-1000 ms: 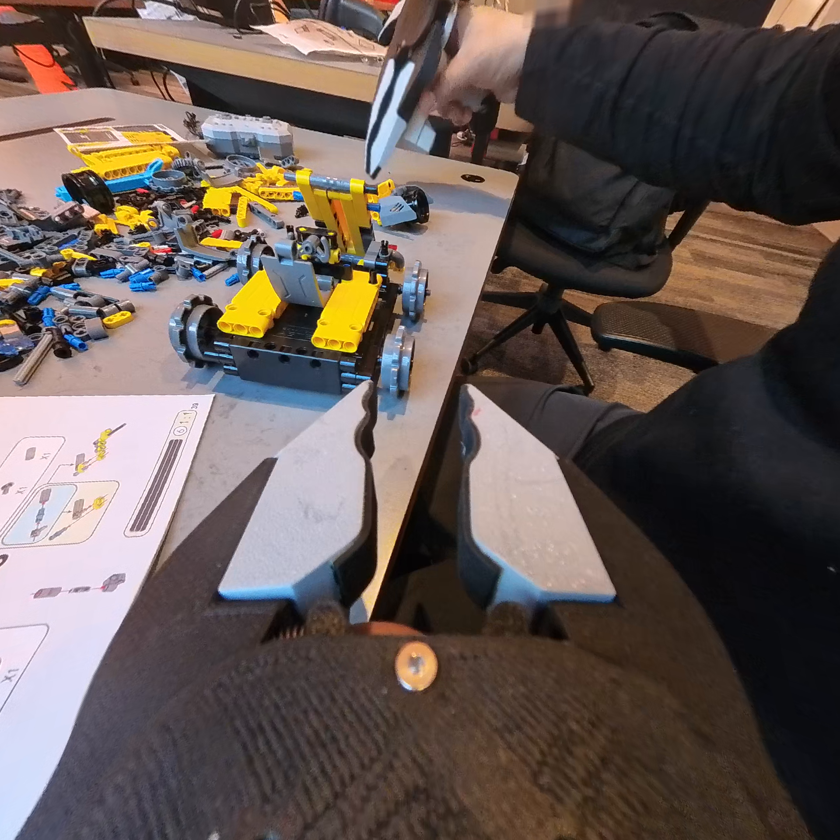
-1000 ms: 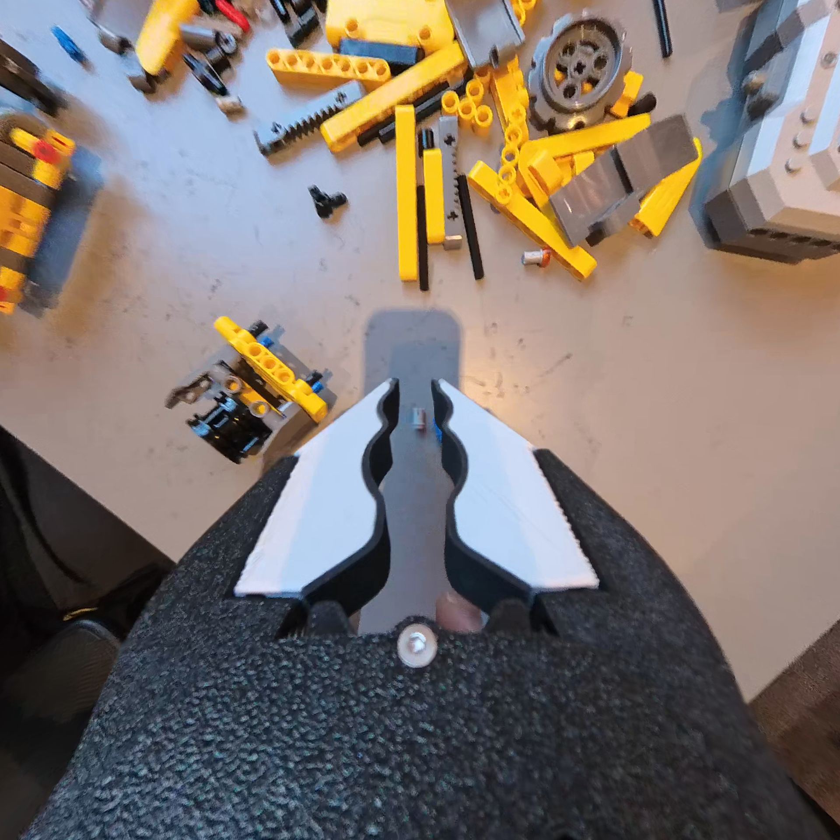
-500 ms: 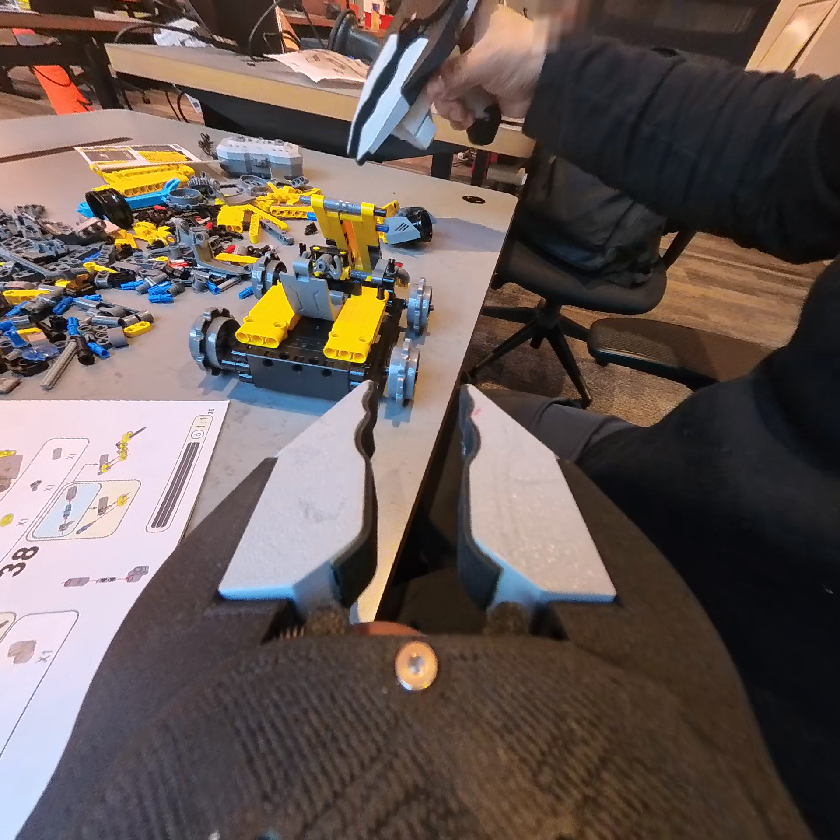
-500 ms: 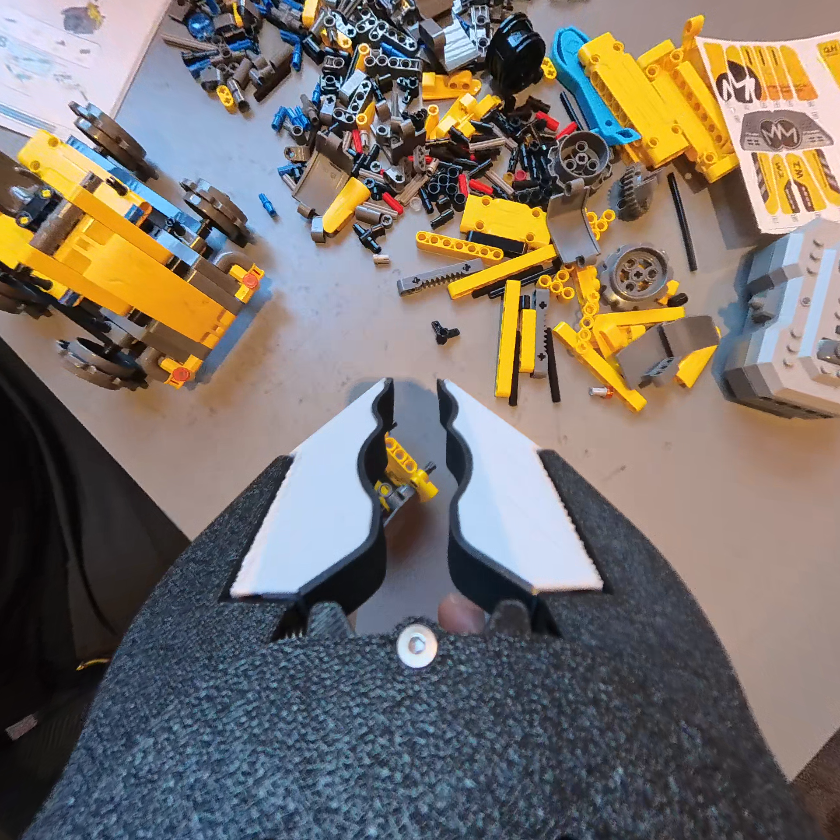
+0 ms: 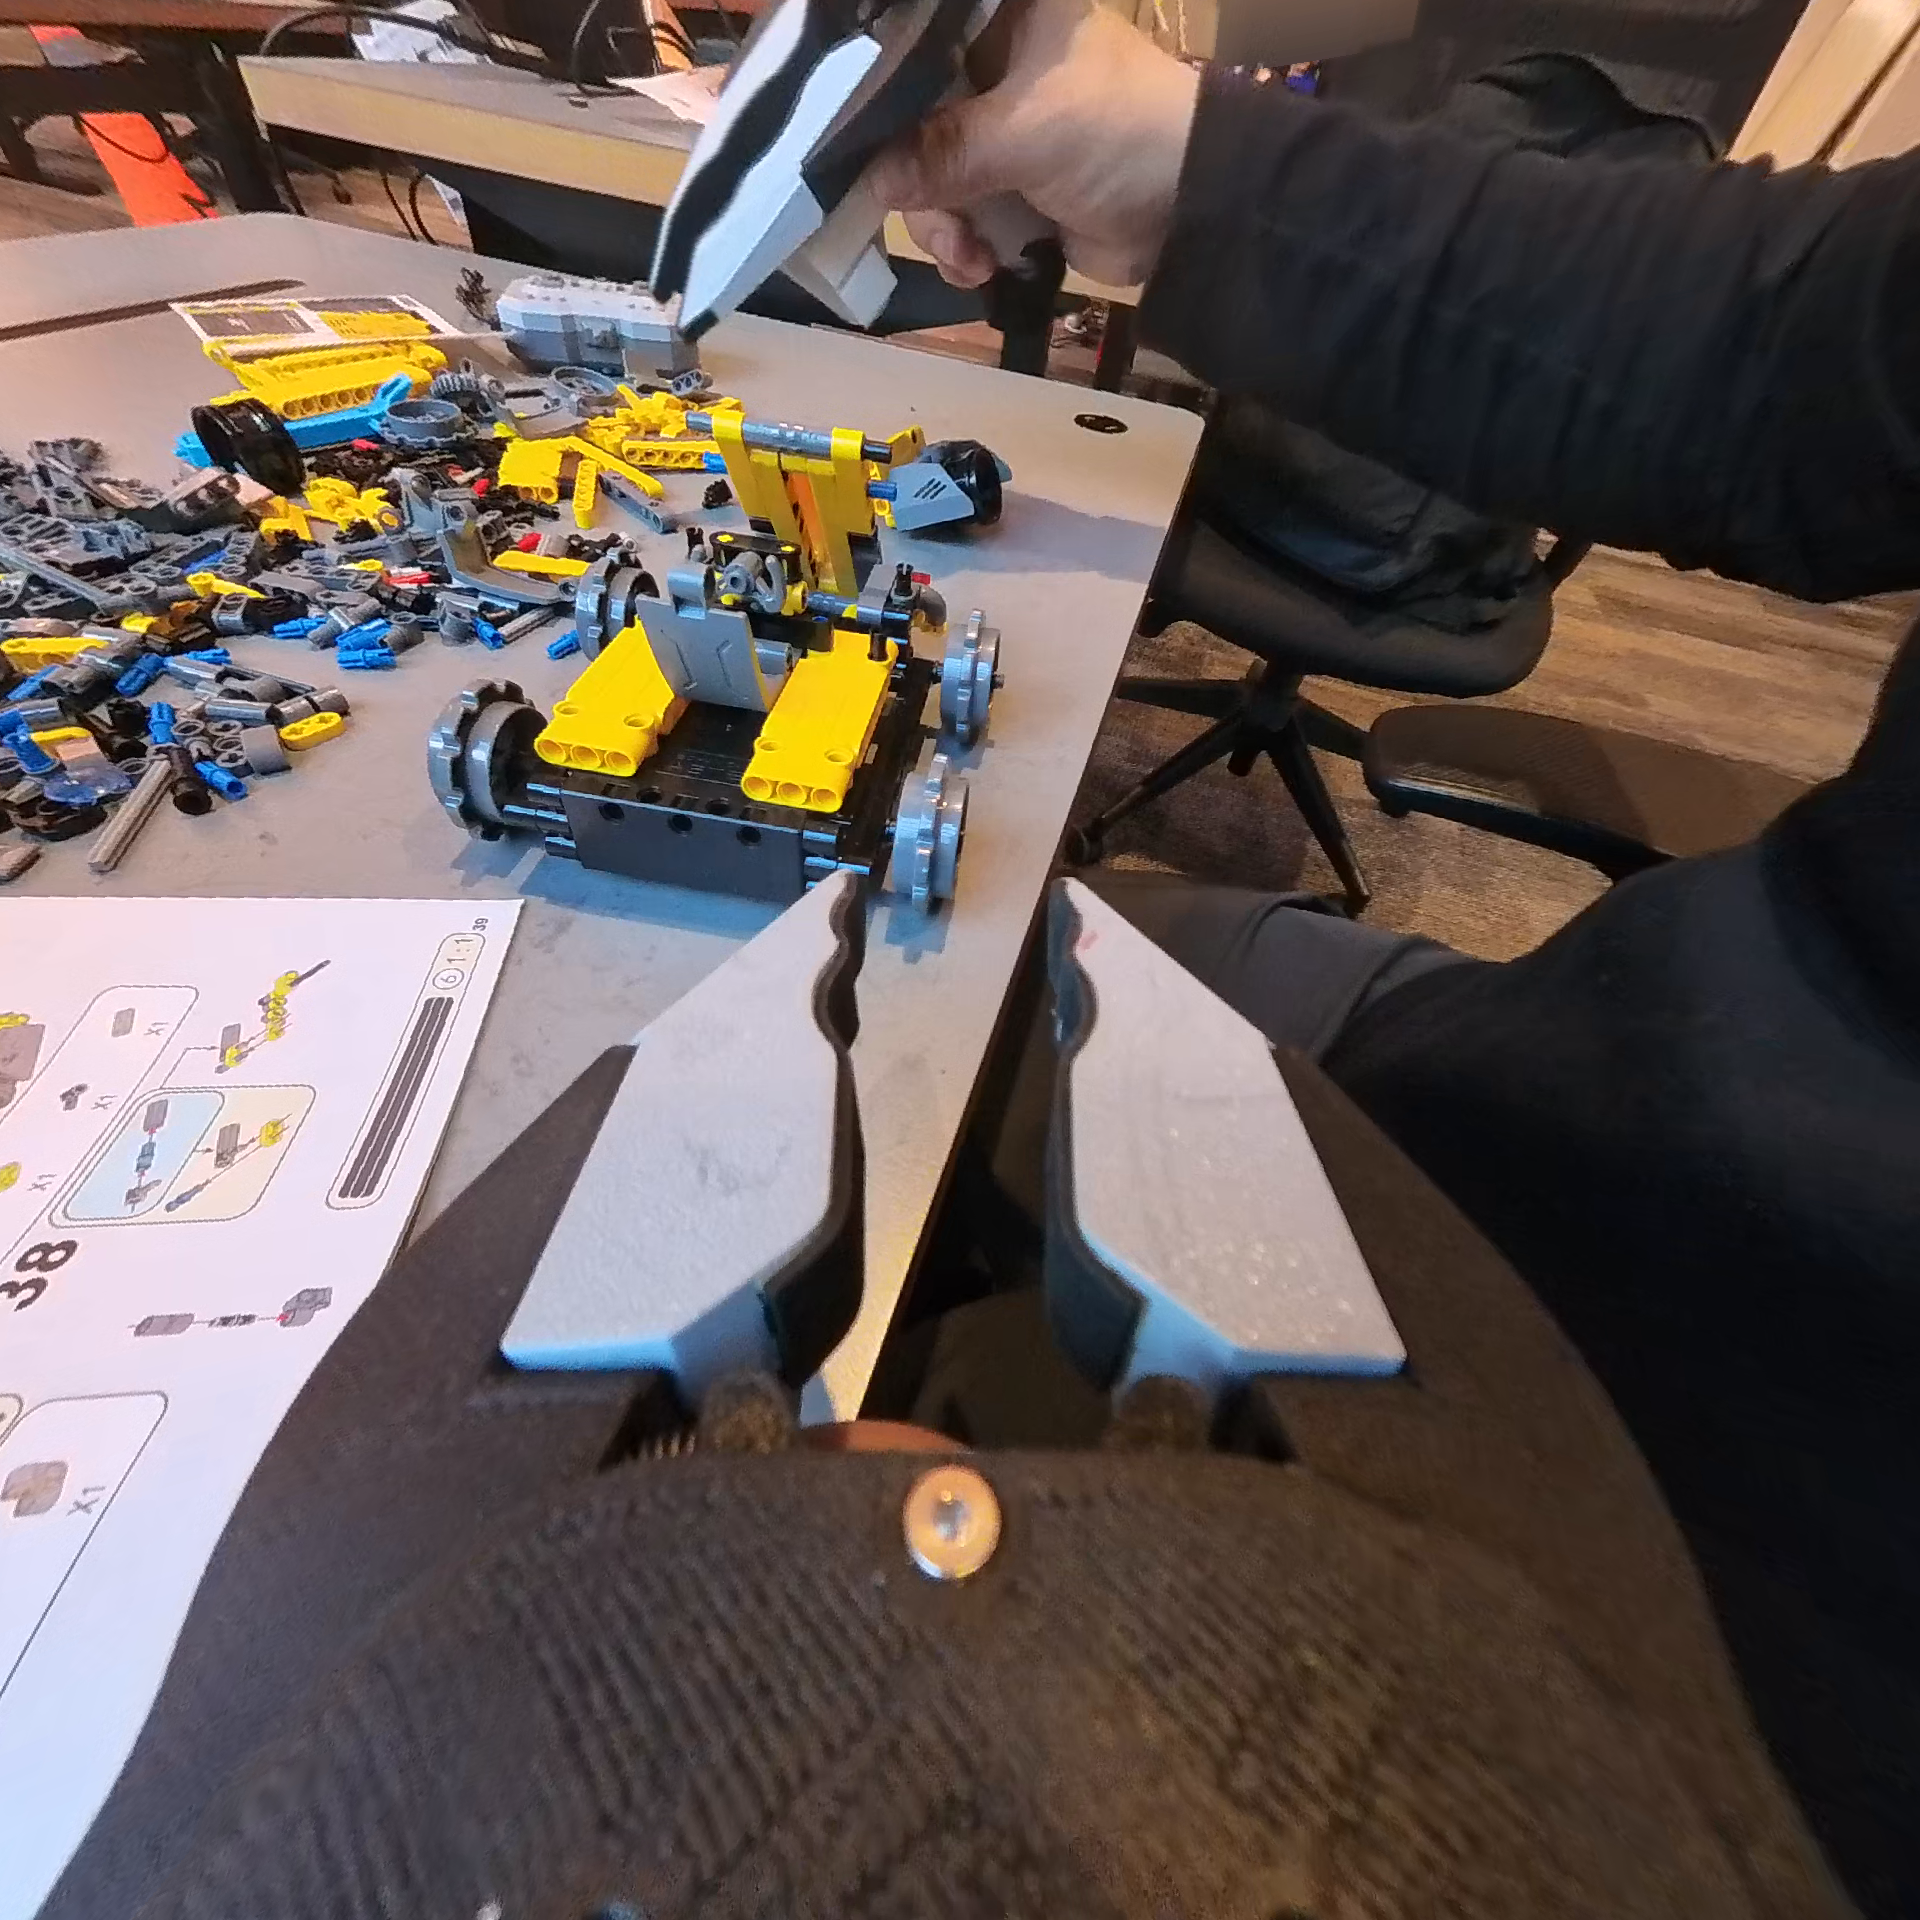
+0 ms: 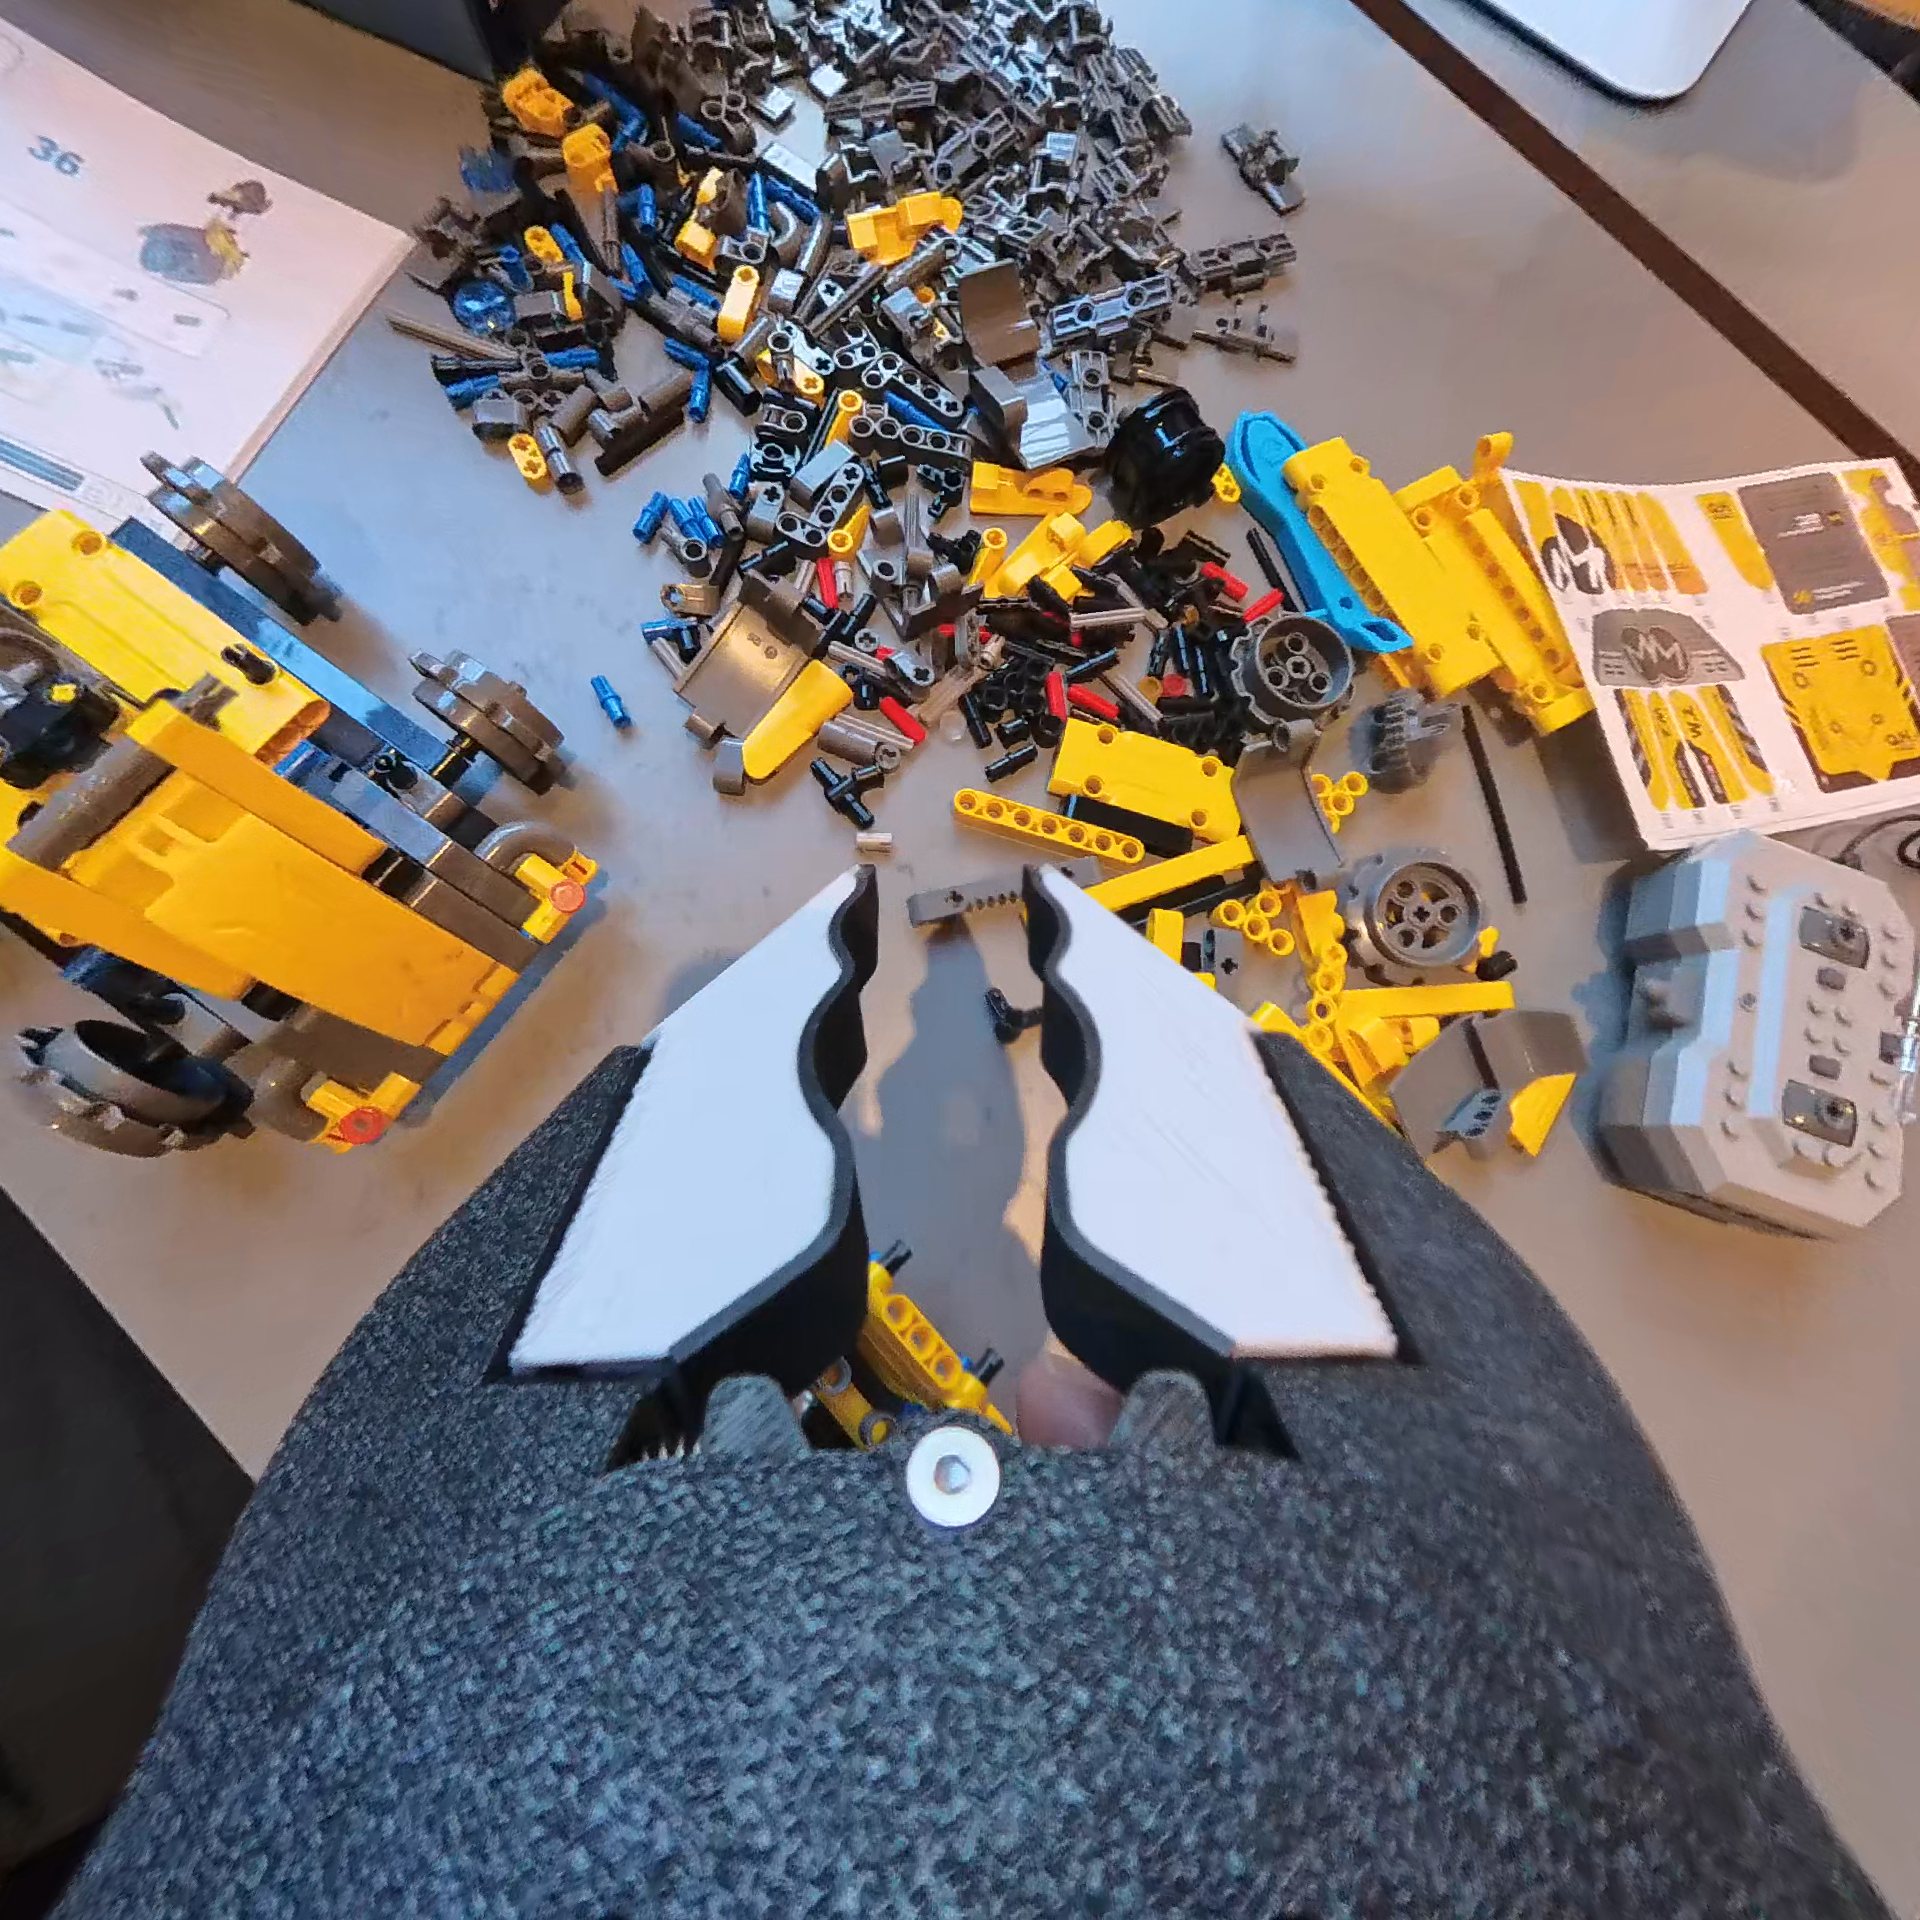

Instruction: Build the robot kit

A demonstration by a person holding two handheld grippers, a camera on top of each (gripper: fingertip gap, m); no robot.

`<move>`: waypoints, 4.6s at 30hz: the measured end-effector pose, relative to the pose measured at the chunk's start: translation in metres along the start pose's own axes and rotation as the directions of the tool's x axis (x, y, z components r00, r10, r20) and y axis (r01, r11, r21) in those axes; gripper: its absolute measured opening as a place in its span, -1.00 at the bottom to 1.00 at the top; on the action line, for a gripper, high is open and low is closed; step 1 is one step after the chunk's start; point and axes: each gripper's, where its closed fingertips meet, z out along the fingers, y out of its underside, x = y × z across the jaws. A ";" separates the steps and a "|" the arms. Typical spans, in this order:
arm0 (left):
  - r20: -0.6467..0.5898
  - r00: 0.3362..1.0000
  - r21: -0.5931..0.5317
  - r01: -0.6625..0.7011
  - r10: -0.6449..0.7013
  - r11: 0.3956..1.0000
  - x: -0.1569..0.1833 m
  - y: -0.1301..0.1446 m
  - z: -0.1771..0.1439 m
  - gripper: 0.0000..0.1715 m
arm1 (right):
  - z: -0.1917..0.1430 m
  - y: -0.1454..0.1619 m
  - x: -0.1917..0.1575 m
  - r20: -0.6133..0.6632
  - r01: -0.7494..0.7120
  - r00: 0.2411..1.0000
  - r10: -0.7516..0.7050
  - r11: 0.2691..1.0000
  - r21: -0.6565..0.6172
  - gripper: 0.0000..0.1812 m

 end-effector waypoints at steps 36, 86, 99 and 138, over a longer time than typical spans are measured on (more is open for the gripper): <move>0.303 0.940 0.036 0.154 -0.158 0.987 -0.109 -0.082 0.000 -0.60 | 0.015 -0.083 0.032 -0.148 -0.054 0.985 0.088 0.974 0.221 -0.44; 0.361 0.916 -0.546 0.055 0.175 0.836 -0.257 -0.011 0.103 -0.57 | 0.131 -0.043 -0.032 0.123 0.047 0.992 -0.001 0.927 -0.373 -0.89; 0.359 0.910 -0.545 0.024 0.207 0.838 -0.254 -0.016 0.105 -0.57 | 0.130 -0.034 -0.038 0.125 0.067 0.992 -0.018 0.914 -0.399 -0.93; 0.376 0.892 -0.546 -0.006 0.251 0.838 -0.256 -0.019 0.104 -0.58 | 0.050 -0.078 -0.039 0.053 0.158 0.986 -0.156 0.986 -0.048 -0.99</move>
